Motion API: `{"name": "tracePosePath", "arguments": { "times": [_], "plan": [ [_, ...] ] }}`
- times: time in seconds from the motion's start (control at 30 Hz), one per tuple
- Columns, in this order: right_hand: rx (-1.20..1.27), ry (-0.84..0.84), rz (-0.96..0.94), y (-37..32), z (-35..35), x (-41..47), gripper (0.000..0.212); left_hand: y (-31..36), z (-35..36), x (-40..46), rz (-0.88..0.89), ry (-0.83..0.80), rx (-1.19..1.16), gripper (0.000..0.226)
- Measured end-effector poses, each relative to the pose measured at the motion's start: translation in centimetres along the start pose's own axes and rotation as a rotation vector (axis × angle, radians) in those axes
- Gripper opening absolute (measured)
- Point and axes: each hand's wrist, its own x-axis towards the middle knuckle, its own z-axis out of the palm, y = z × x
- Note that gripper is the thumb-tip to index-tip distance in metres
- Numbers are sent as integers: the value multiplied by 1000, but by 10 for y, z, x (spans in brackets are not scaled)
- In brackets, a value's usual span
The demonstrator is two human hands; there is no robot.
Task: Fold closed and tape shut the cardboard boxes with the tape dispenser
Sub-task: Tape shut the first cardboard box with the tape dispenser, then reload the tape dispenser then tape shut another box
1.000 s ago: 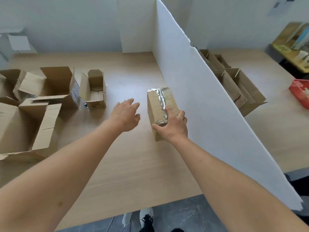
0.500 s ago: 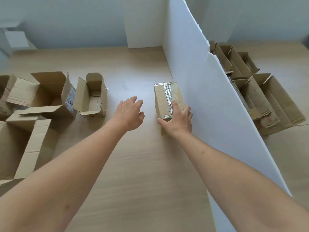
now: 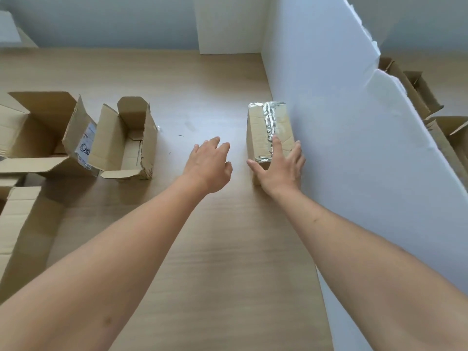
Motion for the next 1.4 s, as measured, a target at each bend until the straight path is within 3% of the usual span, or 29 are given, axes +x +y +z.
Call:
{"name": "tracePosePath", "arguments": {
  "times": [0.23, 0.33, 0.5, 0.63, 0.97, 1.2, 1.4],
  "plan": [
    [-128, -5, -6, -9, -4, -1, 103, -7, -3, -10, -1, -18, 19, 46],
    [-117, 19, -152, -23, -13, -26, 89, -10, -23, -26, 10, 10, 40, 46],
    [-14, -82, -304, -45, -37, -76, 61, -17, -54, -68, 12, 1, 28, 46],
    [-16, -118, -378, -59, -57, -122, 51, -23, -68, -121, 8, 23, 59, 45],
    [-93, -146, -632, -80, -96, -252, 50, -28, -89, -278, -138, 146, 67, 45],
    [-81, -193, -769, -77, -93, -354, 48, -27, -78, -395, -288, 224, 7, 49],
    [-56, -218, -907, -112, -78, -428, 47, -69, -81, -488, -413, 288, 14, 45]
  ]
}}
